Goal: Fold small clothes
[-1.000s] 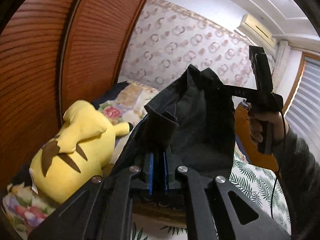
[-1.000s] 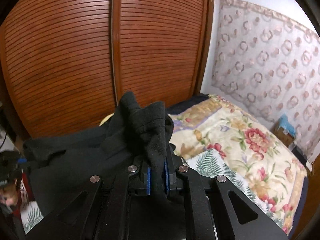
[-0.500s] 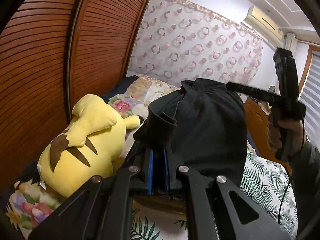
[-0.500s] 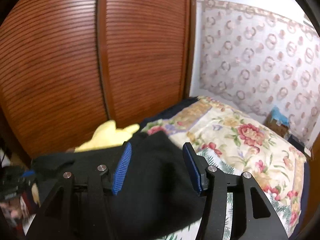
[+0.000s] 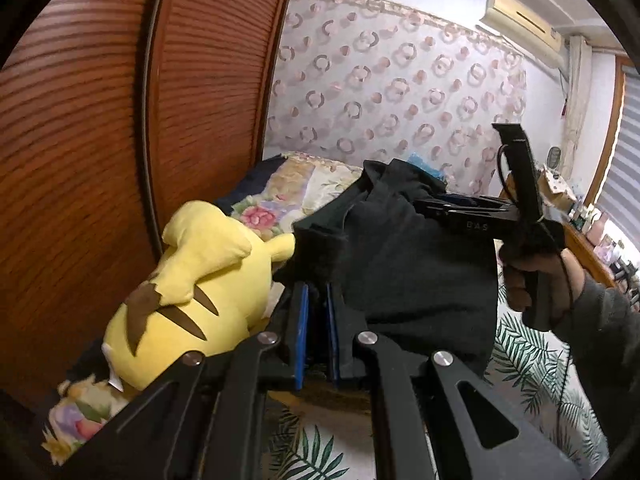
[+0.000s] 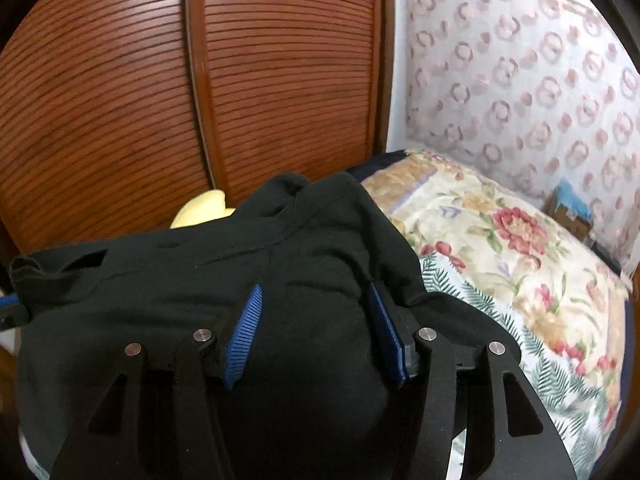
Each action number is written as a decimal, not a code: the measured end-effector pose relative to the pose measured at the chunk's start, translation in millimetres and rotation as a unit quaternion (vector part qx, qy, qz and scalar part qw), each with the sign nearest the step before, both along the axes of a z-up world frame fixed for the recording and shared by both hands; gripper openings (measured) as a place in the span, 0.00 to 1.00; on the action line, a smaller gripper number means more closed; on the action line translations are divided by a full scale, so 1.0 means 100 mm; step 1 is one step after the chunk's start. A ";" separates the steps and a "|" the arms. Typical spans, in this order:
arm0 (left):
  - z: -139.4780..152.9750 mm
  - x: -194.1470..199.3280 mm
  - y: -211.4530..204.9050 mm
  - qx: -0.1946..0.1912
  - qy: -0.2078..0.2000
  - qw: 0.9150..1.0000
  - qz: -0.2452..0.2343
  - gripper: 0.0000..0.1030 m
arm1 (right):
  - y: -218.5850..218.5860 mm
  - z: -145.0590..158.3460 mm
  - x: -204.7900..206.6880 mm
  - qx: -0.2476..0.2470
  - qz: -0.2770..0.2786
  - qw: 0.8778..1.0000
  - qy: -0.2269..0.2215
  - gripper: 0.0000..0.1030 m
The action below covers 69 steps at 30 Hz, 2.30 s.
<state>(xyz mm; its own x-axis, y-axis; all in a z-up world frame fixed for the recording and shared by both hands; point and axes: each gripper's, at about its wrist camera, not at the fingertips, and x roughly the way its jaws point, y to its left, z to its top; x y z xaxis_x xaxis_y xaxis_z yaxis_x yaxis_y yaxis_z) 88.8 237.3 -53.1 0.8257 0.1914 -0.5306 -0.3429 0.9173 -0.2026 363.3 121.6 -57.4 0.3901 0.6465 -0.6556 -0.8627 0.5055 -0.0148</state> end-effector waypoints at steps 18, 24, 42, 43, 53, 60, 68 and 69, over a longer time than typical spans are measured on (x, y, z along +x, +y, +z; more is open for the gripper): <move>0.27 -0.30 -0.64 0.068 -0.005 0.997 -0.048 0.12 | -1.04 0.59 -0.95 0.045 -0.057 0.997 -0.033 0.61; 0.26 -0.29 -0.95 0.050 -0.006 0.994 -0.100 0.14 | -1.46 0.64 -1.29 0.066 -0.081 0.994 -0.039 0.76; 0.26 -0.14 -1.82 0.058 0.001 0.986 -0.156 0.22 | -2.83 0.63 -2.15 0.096 -0.224 0.967 -0.066 0.88; 0.28 -0.14 -1.85 0.059 0.000 0.985 -0.159 0.22 | -2.90 0.63 -2.18 0.098 -0.234 0.965 -0.067 0.88; 0.69 -0.18 -2.23 0.076 -0.036 0.980 -0.183 0.22 | -3.41 0.79 -2.42 0.119 -0.287 0.947 -0.081 0.88; 0.96 -0.28 -2.32 0.081 -0.065 0.977 -0.184 0.22 | -3.64 1.01 -2.57 0.138 -0.311 0.935 -0.104 0.88; 1.14 -0.41 -2.33 0.095 -0.089 0.976 -0.177 0.23 | -3.71 1.17 -2.76 0.146 -0.328 0.923 -0.138 0.88; 1.15 -0.42 -2.32 0.096 -0.090 0.976 -0.176 0.23 | -3.72 1.19 -2.77 0.148 -0.328 0.923 -0.139 0.88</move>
<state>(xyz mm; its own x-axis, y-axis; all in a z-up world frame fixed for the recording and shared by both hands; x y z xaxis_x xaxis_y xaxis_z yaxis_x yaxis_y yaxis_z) 46.7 4.9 61.4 0.9349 -0.0398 -0.3527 0.0258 0.9987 -0.0443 86.0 -250.6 61.1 0.8878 0.3455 -0.3042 -0.3528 0.9351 0.0324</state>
